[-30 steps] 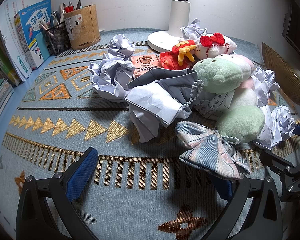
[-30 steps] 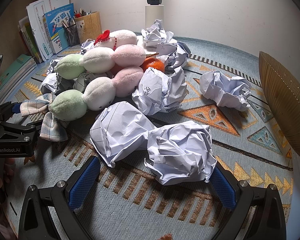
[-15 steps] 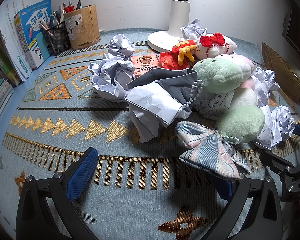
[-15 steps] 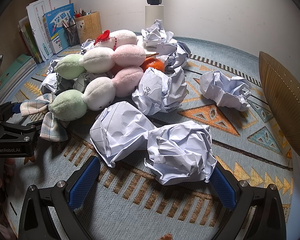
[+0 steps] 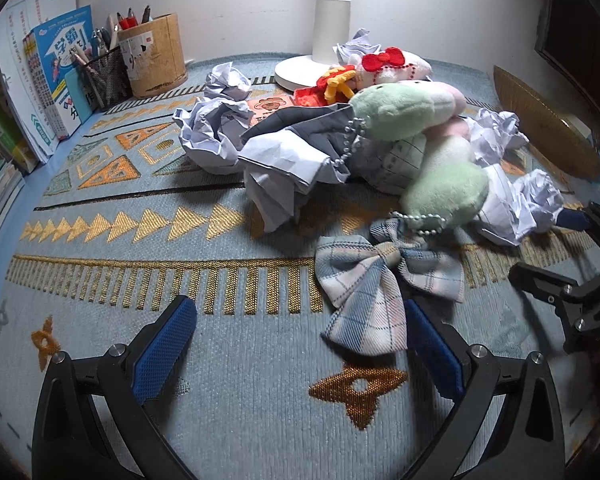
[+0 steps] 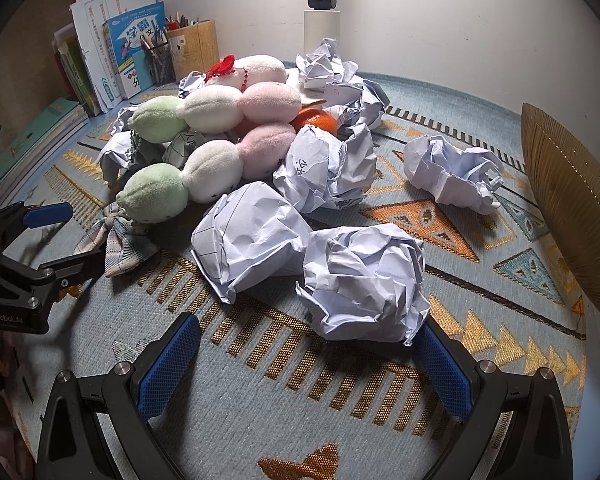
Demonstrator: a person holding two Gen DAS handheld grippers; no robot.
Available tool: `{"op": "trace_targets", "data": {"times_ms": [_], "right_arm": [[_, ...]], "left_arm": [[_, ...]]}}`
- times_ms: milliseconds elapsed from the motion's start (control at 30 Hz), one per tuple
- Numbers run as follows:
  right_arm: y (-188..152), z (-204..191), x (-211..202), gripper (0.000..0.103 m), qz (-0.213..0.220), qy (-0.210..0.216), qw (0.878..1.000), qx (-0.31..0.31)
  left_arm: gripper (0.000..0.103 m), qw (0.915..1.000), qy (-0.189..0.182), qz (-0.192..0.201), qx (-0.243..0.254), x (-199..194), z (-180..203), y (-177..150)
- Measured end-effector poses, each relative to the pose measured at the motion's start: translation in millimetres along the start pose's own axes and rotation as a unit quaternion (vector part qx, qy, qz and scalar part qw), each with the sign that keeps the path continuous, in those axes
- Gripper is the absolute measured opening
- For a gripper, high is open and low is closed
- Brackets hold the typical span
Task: Organize objects
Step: 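Grasp the plaid bow with the left tool while the right tool grasps a paper ball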
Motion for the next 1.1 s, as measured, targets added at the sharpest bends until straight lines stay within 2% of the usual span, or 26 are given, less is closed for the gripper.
{"op": "trace_targets", "data": {"times_ms": [200, 400, 800, 900, 1033, 1100], "right_arm": [[0.5, 0.2, 2.0, 0.103, 0.000, -0.004, 1.000, 0.005], [13.4, 0.7, 12.6, 0.103, -0.002, -0.004, 1.000, 0.020], [21.7, 0.6, 18.0, 0.103, 0.001, -0.005, 1.000, 0.029], [22.7, 7.4, 15.7, 0.103, 0.007, 0.017, 0.999, 0.050], [23.1, 20.8, 10.2, 0.103, 0.020, 0.078, 0.992, 0.097], [23.9, 21.4, 9.6, 0.103, 0.021, 0.083, 0.991, 0.104]], "left_arm": [[0.103, 0.9996, 0.017, 0.005, -0.023, 5.2, 5.4, 4.4], [0.103, 0.9998, -0.013, -0.004, 0.014, 20.1, 31.0, 12.0], [0.103, 1.0000, -0.006, -0.001, 0.006, 22.6, 31.6, 13.7], [0.103, 1.0000, -0.006, -0.001, 0.006, 22.6, 31.6, 13.6], [0.103, 1.0000, -0.005, -0.002, 0.006, 23.0, 31.5, 14.8], [0.103, 1.0000, -0.005, -0.002, 0.006, 23.0, 31.5, 14.9]]}}
Point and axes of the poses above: each gripper's, at about its wrist camera, not at the fingertips, and x roughly the way its jaws point, z to its right, y to its top, the point moved 7 cm from there along x, roughly the way its jaws point, and after that the axes turned 14 degrees about -y, right-handed, at the moved point
